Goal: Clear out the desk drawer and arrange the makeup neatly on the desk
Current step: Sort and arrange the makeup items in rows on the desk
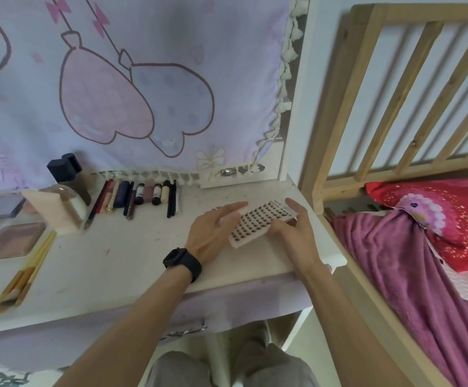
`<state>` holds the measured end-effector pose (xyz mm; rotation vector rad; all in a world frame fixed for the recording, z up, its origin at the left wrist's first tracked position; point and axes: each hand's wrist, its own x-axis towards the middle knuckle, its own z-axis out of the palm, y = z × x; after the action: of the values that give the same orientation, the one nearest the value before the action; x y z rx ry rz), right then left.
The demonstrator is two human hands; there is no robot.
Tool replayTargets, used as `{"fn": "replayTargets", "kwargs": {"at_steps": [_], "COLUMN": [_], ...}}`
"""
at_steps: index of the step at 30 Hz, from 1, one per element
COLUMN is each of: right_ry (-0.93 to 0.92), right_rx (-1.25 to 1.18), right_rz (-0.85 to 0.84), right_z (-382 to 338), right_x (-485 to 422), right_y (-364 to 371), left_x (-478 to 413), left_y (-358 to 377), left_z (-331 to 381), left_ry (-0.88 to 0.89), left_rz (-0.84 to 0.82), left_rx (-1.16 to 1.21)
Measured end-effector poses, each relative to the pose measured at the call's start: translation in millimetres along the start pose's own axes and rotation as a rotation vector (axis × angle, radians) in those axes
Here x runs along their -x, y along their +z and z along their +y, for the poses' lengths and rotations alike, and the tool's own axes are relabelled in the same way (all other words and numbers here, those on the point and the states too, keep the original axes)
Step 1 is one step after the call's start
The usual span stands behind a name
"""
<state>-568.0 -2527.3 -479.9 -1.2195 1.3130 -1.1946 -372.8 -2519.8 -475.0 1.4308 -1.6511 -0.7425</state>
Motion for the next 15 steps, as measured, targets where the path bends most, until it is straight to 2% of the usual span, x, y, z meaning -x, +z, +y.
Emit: {"fn": "replayTargets", "kwargs": {"at_steps": [2, 8, 11, 15], "right_ry": [-0.043, -0.056, -0.062, -0.077], "right_rx": [0.06, 0.229, 0.313, 0.443], "right_rz": [0.022, 0.022, 0.022, 0.034], "right_z": [4.5, 7.5, 9.6, 8.9], "right_x": [4.0, 5.4, 7.1, 8.3], "right_y": [-0.7, -5.6, -5.5, -2.5], "left_x": [0.9, -0.4, -12.0, -26.2], "left_y": [-2.7, -2.9, -8.4, -18.1], "left_z": [1.3, -0.9, -3.7, -0.9], "left_ry": [-0.037, -0.06, -0.148, -0.22], "left_rz": [0.031, 0.051, 0.077, -0.027], "left_rx": [0.085, 0.13, 0.219, 0.171]}}
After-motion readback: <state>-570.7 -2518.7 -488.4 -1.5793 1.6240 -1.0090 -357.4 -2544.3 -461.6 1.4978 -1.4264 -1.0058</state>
